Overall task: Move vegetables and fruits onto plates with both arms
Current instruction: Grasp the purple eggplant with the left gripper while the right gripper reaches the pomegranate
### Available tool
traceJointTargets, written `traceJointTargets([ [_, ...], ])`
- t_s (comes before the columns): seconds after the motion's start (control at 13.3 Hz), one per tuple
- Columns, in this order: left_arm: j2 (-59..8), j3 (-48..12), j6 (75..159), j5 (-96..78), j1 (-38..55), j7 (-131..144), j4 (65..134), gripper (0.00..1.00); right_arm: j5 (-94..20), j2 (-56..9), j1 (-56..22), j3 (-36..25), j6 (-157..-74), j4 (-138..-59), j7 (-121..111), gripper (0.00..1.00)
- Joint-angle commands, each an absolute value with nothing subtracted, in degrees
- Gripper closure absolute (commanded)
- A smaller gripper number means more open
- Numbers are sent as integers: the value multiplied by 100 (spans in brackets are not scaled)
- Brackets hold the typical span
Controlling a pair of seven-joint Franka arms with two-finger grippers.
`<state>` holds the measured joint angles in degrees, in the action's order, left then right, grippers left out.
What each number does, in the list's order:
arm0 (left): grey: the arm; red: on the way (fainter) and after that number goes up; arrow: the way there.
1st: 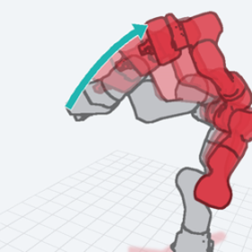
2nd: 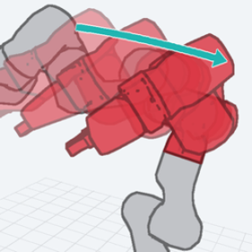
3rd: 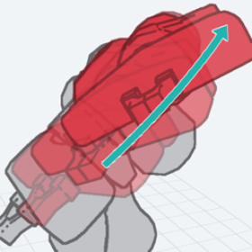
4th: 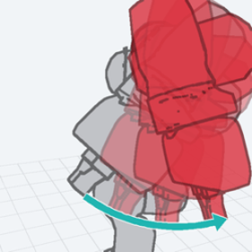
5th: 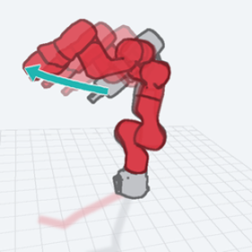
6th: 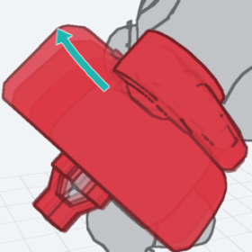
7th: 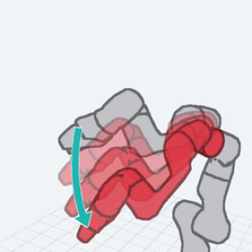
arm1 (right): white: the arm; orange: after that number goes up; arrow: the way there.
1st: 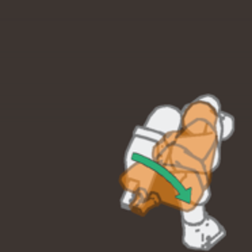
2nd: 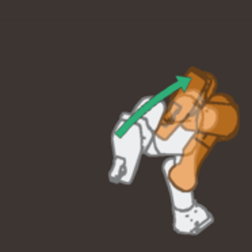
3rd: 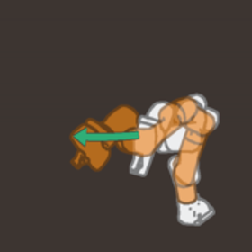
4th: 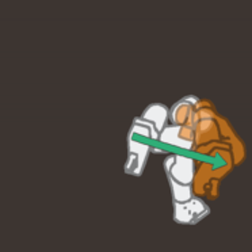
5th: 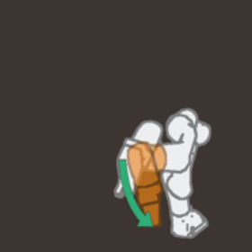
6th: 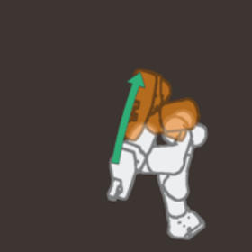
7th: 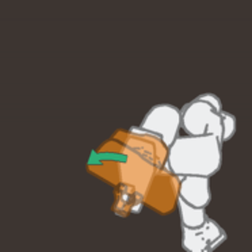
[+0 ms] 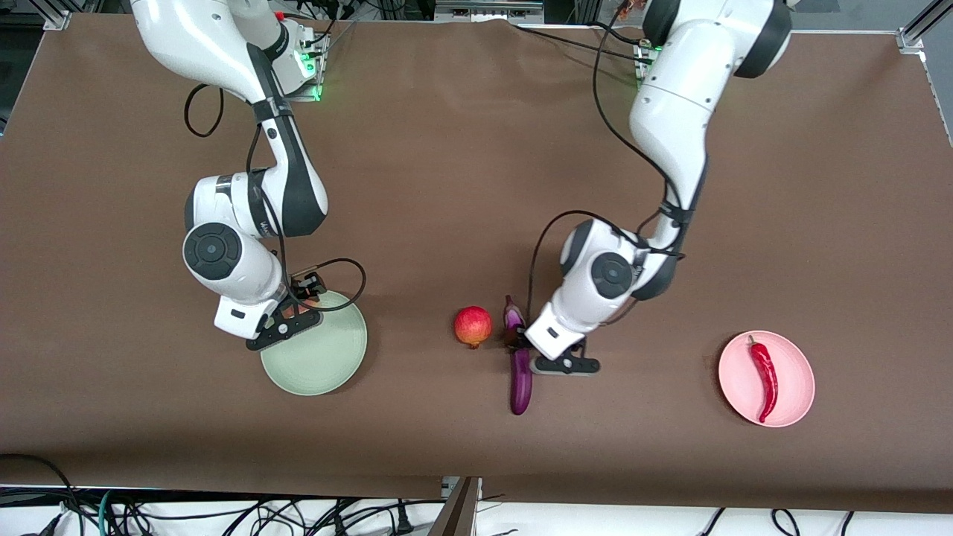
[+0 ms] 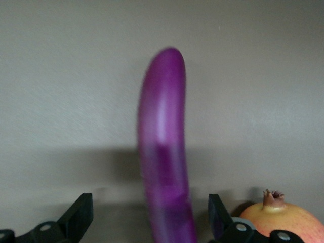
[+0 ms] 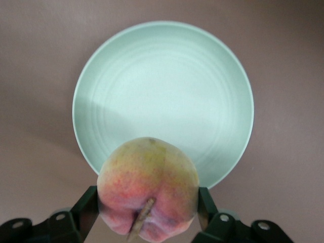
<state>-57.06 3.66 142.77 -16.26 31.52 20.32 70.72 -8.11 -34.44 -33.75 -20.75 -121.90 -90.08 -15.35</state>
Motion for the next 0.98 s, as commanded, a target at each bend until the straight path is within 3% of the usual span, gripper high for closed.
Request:
traceJointTargets([
  [0.0,-5870,694,14388,-1380,3462,2477,7075,22,-844,-3454,-3427,-2021,-12506,-9053,-1661,0],
  [0.08,-5897,738,14414,-1380,3506,2548,7075,55,-844,-3489,-3463,-2013,-12507,-8983,-1652,0],
  [0.3,-5810,800,14379,-1380,3446,2522,7058,100,-844,-3524,-3507,-2013,-12507,-8921,-1574,0],
  [0.6,-5231,1160,13144,-1354,2973,2042,7005,100,-844,-3725,-3831,-1654,-12533,-8755,-313,0],
  [0.9,-4992,1204,12323,-1362,1752,-188,7093,100,-974,-4472,-3815,-986,-13016,-7746,1342,0],
])
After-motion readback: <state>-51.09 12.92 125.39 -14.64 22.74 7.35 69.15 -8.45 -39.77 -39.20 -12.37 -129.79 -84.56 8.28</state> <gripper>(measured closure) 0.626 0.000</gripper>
